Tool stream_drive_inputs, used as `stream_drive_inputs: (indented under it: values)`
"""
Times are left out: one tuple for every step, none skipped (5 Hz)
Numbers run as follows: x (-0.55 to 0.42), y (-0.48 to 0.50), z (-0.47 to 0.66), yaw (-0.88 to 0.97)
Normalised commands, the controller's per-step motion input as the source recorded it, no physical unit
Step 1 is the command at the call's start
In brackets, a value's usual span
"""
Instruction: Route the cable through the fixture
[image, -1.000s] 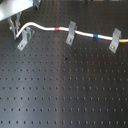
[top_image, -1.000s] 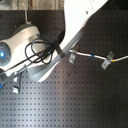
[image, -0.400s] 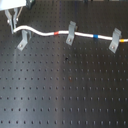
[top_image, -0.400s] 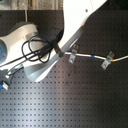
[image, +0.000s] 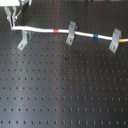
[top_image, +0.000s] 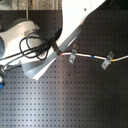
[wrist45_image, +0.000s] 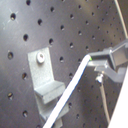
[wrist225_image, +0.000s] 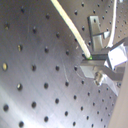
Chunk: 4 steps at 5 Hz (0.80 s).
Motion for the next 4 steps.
stream_drive_inputs:
  values:
    - [-0.01,-0.311,0.0,0.11]
    - [0.053,-0.136,0.0,0.12]
    - [-0.414,-0.184,0.0,0.08]
    - [-0.484,-0.066,0.0,0.03]
